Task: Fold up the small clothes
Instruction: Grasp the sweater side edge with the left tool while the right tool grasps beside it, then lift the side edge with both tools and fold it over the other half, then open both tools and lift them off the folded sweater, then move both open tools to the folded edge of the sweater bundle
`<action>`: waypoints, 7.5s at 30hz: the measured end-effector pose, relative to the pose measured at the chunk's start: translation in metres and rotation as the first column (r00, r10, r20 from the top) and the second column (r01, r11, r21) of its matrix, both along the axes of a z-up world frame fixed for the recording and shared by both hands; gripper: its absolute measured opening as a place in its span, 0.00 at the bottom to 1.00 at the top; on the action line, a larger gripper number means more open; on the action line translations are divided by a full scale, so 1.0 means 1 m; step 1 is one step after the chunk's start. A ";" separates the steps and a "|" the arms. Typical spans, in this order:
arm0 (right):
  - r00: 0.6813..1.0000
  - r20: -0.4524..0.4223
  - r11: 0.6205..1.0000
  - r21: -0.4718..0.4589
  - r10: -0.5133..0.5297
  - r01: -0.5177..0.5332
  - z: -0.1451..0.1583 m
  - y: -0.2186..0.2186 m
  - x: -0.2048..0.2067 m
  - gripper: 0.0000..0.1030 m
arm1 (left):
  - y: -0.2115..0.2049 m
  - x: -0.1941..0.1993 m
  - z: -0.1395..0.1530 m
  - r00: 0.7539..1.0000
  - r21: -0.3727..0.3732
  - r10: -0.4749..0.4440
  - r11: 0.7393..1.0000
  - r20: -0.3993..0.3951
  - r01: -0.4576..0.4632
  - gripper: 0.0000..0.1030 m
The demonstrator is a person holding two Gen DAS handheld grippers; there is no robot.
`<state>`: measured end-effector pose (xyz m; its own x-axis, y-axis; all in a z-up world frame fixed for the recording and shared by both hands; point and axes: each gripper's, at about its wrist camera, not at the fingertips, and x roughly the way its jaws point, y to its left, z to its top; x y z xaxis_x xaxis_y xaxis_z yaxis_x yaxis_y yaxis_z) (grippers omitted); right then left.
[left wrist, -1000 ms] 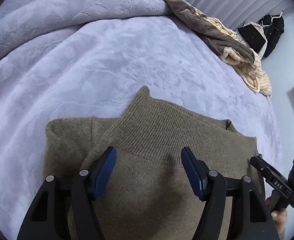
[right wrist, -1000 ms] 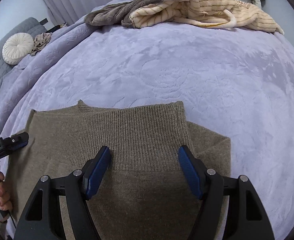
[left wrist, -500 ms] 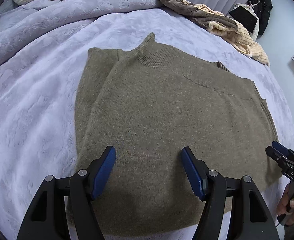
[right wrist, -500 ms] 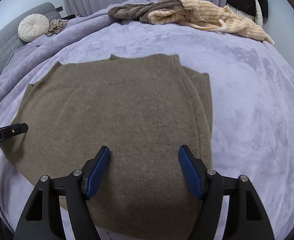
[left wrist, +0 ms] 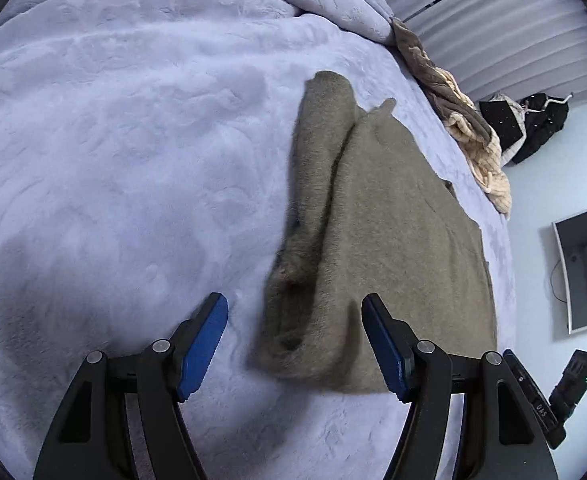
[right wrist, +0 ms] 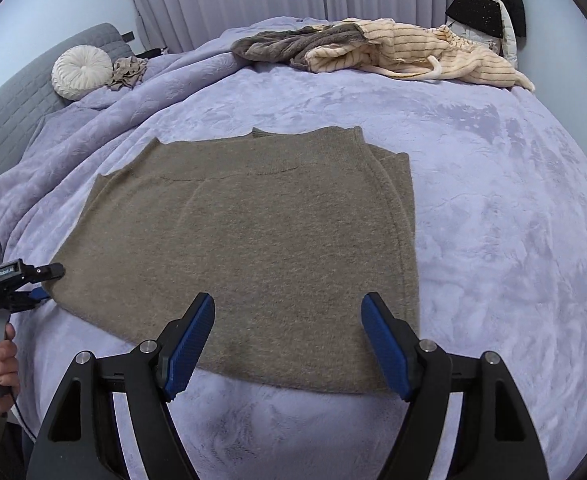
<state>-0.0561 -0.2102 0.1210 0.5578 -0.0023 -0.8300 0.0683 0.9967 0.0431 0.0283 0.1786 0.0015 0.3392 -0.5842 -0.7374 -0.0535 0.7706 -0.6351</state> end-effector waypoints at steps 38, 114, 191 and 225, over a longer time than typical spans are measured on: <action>0.822 -0.519 0.948 -0.065 0.235 -0.312 -0.119 0.300 0.288 0.98 | -0.054 0.014 0.010 0.980 0.101 -0.104 0.991 0.168 0.088 0.27; 0.917 -0.108 0.893 0.295 0.385 -0.340 0.036 -0.024 0.211 0.19 | -0.376 -0.064 0.107 0.827 0.725 -0.545 0.626 0.142 0.288 0.25; 0.965 -0.101 0.903 0.387 0.240 -0.184 -0.033 -0.129 0.091 0.48 | -0.302 0.034 0.067 0.852 0.370 -0.519 0.805 0.060 0.464 0.82; 0.983 0.050 0.950 0.252 0.176 -0.183 0.034 -0.095 0.026 0.78 | -0.284 -0.010 0.086 0.871 0.375 -0.471 0.839 0.140 0.393 0.82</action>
